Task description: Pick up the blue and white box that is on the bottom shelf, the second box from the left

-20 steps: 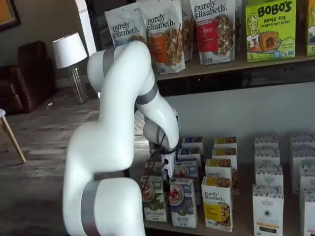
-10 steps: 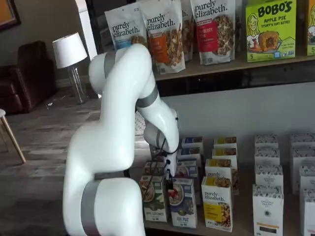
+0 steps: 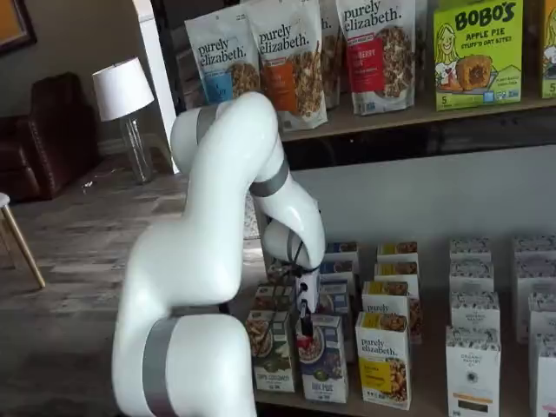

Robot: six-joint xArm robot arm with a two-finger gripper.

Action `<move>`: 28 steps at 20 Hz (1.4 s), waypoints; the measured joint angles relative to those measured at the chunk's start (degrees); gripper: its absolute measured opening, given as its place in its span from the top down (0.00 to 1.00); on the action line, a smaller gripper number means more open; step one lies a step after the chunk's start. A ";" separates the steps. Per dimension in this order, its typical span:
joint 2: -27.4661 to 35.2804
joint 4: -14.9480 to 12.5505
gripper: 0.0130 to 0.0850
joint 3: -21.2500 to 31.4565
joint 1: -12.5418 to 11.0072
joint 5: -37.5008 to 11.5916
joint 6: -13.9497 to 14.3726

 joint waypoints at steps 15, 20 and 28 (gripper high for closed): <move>7.70 -10.82 0.00 -9.89 -0.56 5.54 9.40; 9.37 -13.33 0.00 -11.66 -0.32 6.78 11.86; 10.90 -12.94 0.00 -12.87 -0.10 6.57 11.71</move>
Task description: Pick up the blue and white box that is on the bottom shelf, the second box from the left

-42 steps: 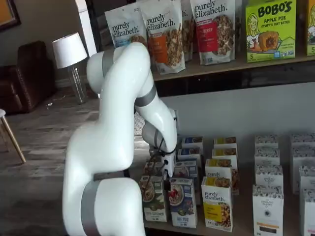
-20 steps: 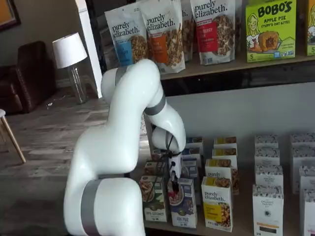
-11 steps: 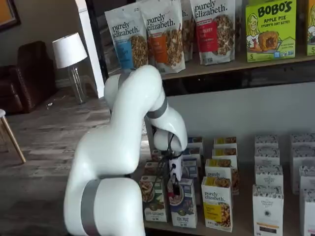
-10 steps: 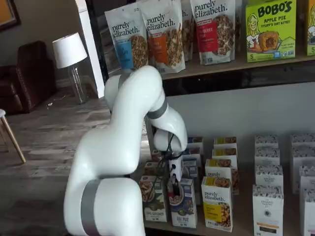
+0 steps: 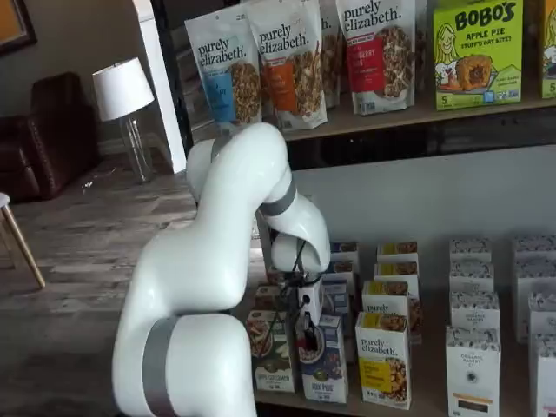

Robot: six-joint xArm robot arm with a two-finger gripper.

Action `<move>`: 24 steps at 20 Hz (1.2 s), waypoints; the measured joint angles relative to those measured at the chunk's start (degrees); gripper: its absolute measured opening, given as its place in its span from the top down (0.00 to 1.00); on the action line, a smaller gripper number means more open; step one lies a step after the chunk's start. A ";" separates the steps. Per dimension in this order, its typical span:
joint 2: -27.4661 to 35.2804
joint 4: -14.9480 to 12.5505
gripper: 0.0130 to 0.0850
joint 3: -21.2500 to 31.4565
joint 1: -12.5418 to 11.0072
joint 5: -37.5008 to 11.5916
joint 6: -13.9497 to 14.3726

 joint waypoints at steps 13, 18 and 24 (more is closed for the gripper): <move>-0.71 -0.60 0.33 0.52 -0.39 0.42 0.16; -1.06 -0.88 0.39 0.93 -0.46 0.40 0.33; -1.43 -0.73 0.56 1.19 -0.44 0.84 0.24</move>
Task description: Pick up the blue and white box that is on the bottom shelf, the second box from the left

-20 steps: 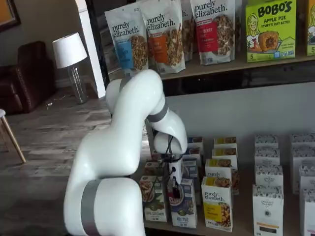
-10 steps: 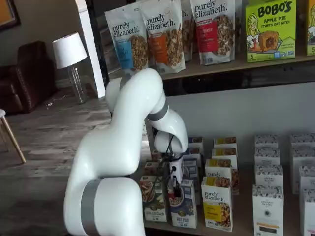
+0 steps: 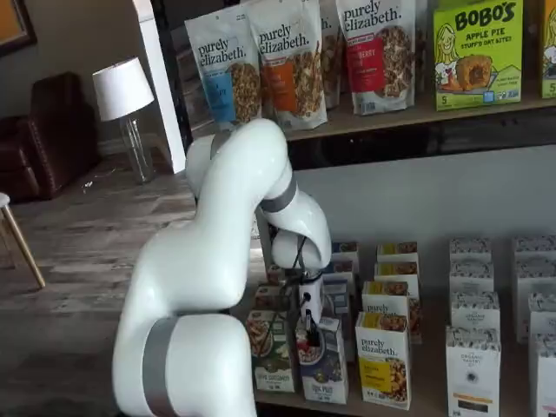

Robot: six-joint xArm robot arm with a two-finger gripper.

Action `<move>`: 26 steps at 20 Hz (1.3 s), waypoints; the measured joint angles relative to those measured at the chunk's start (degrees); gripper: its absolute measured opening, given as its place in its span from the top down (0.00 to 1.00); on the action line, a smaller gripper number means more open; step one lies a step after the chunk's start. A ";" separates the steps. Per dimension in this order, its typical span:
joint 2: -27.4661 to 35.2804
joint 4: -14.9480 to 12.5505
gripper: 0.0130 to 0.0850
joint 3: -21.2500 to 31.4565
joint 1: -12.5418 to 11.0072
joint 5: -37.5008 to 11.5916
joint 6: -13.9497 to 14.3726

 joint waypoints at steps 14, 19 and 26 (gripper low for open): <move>-6.75 1.72 0.56 9.87 -0.01 -3.10 -1.72; -12.53 4.16 0.56 18.81 0.79 -5.89 -3.41; -20.21 7.47 0.56 29.98 2.53 -9.17 -5.07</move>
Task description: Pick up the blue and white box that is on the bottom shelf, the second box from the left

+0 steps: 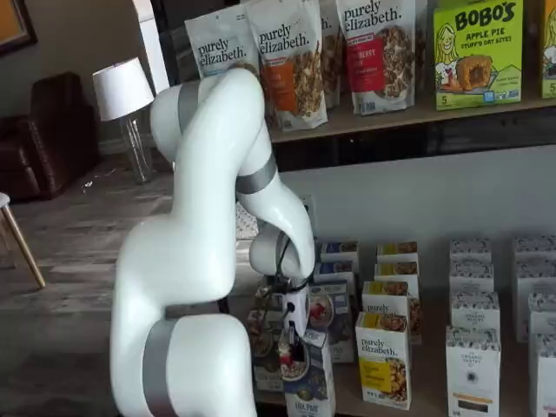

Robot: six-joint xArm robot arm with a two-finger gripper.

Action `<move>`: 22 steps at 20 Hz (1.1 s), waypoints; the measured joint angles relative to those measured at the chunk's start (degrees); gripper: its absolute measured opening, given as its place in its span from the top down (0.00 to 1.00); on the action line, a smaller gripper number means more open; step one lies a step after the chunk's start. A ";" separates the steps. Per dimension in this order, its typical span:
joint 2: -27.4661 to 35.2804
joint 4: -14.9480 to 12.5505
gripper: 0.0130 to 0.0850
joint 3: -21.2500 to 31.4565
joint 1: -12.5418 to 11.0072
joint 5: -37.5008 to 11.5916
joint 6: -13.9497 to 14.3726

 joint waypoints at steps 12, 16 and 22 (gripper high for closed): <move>-19.34 -4.32 0.56 17.97 2.95 0.57 7.16; -26.55 -9.38 0.56 21.28 3.24 4.51 12.37; -38.70 -9.60 0.56 23.36 3.61 14.63 13.36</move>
